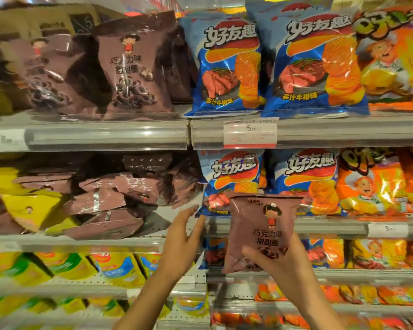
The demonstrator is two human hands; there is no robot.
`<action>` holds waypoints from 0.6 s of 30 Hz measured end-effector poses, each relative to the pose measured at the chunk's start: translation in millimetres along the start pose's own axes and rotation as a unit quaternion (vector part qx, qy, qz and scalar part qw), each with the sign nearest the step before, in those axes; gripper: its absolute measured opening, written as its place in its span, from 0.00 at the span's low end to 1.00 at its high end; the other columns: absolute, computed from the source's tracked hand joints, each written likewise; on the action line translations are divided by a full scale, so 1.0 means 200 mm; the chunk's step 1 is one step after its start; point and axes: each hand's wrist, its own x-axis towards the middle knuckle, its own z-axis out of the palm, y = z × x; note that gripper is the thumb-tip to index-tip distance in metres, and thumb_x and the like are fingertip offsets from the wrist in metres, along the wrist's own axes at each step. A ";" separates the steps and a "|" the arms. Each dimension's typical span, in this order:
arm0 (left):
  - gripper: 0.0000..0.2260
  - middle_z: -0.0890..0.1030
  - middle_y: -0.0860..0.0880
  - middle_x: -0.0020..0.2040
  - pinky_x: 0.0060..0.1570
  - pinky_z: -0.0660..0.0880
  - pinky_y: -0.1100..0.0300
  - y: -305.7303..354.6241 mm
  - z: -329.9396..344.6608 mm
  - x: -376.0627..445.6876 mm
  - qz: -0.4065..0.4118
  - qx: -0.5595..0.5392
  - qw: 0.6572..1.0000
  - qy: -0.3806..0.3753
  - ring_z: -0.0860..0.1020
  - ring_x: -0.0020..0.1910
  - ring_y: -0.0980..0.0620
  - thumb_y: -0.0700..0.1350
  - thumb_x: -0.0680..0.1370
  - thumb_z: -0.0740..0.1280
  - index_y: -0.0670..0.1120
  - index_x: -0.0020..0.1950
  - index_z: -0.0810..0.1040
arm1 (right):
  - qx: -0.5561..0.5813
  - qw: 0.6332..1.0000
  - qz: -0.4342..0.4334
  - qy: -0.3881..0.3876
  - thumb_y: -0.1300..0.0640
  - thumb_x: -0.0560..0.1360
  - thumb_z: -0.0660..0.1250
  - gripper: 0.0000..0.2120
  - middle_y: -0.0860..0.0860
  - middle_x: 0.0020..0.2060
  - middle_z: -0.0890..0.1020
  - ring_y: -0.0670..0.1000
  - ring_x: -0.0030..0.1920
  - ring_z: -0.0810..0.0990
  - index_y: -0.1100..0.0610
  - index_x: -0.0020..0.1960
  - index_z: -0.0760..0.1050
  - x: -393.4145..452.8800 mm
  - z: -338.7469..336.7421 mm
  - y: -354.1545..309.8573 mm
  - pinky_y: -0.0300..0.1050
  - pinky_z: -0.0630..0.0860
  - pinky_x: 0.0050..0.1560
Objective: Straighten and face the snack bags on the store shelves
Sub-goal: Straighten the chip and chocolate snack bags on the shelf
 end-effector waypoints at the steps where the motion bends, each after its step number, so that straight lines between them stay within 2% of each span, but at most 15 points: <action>1: 0.15 0.77 0.64 0.62 0.57 0.67 0.76 -0.06 -0.03 -0.08 0.008 0.015 1.000 0.021 0.73 0.62 0.68 0.55 0.80 0.64 0.54 0.66 0.76 | 0.012 1.000 0.005 -0.012 0.51 0.63 0.83 0.33 0.43 0.51 0.87 0.43 0.52 0.86 0.48 0.65 0.75 -0.01 0.05 0.00 0.36 0.82 0.48; 3: 0.11 0.80 0.62 0.59 0.55 0.73 0.67 -0.18 -0.12 -0.23 0.024 0.033 0.997 0.068 0.76 0.60 0.64 0.52 0.80 0.65 0.54 0.62 0.79 | 0.028 0.999 0.015 -0.040 0.53 0.63 0.84 0.34 0.43 0.52 0.87 0.43 0.52 0.86 0.48 0.66 0.74 -0.03 0.15 0.00 0.36 0.82 0.47; 5: 0.08 0.82 0.61 0.54 0.49 0.76 0.57 -0.29 -0.23 -0.31 0.015 0.039 0.993 0.109 0.80 0.54 0.58 0.51 0.79 0.66 0.56 0.58 0.80 | 0.026 0.998 0.019 -0.058 0.51 0.62 0.85 0.35 0.41 0.52 0.86 0.42 0.53 0.85 0.46 0.64 0.73 -0.04 0.26 0.00 0.38 0.82 0.50; 6: 0.07 0.81 0.60 0.53 0.49 0.76 0.58 -0.34 -0.30 -0.32 0.015 0.051 0.990 0.129 0.80 0.52 0.56 0.51 0.79 0.66 0.56 0.56 0.80 | 0.024 0.998 0.017 -0.063 0.50 0.61 0.86 0.36 0.40 0.53 0.86 0.40 0.53 0.85 0.45 0.64 0.73 -0.05 0.32 -0.01 0.36 0.81 0.51; 8: 0.07 0.81 0.58 0.51 0.51 0.72 0.68 -0.45 -0.43 -0.31 0.026 0.096 0.982 0.160 0.79 0.53 0.54 0.51 0.78 0.67 0.55 0.54 0.79 | 0.014 0.997 0.020 -0.068 0.45 0.58 0.85 0.38 0.35 0.53 0.85 0.37 0.52 0.84 0.42 0.64 0.71 -0.07 0.45 -0.01 0.29 0.79 0.49; 9: 0.08 0.81 0.56 0.52 0.51 0.71 0.69 -0.51 -0.49 -0.29 0.032 0.120 0.978 0.168 0.79 0.53 0.52 0.51 0.78 0.67 0.53 0.55 0.79 | 0.012 0.998 0.026 -0.064 0.43 0.57 0.85 0.39 0.34 0.52 0.84 0.36 0.52 0.84 0.41 0.64 0.71 -0.07 0.52 -0.01 0.27 0.77 0.48; 10: 0.09 0.81 0.54 0.52 0.53 0.71 0.66 -0.56 -0.55 -0.26 0.035 0.141 0.974 0.172 0.78 0.54 0.50 0.51 0.78 0.68 0.50 0.56 0.80 | 0.008 0.998 0.033 -0.055 0.41 0.56 0.84 0.40 0.34 0.52 0.84 0.36 0.51 0.84 0.41 0.64 0.71 -0.08 0.59 -0.01 0.28 0.78 0.47; 12: 0.12 0.81 0.56 0.53 0.56 0.71 0.57 -0.63 -0.64 -0.19 0.048 0.161 0.970 0.175 0.78 0.55 0.51 0.56 0.80 0.67 0.50 0.57 0.79 | -0.014 0.999 0.039 -0.034 0.37 0.53 0.83 0.43 0.35 0.52 0.84 0.35 0.51 0.83 0.41 0.64 0.70 -0.08 0.73 -0.01 0.32 0.79 0.49; 16: 0.11 0.78 0.66 0.52 0.52 0.72 0.58 -0.69 -0.78 -0.09 0.061 0.165 0.972 0.153 0.77 0.52 0.59 0.61 0.78 0.63 0.58 0.55 0.77 | -0.018 0.999 0.046 0.014 0.37 0.53 0.83 0.43 0.40 0.56 0.84 0.39 0.54 0.83 0.39 0.65 0.69 0.00 0.95 -0.03 0.36 0.80 0.53; 18: 0.09 0.80 0.65 0.47 0.48 0.75 0.55 -0.72 -0.84 -0.04 0.051 0.153 0.976 0.149 0.78 0.48 0.59 0.61 0.79 0.63 0.59 0.50 0.78 | -0.039 0.998 0.033 0.035 0.35 0.55 0.81 0.40 0.40 0.57 0.82 0.43 0.57 0.83 0.37 0.63 0.67 0.04 1.02 -0.05 0.47 0.81 0.58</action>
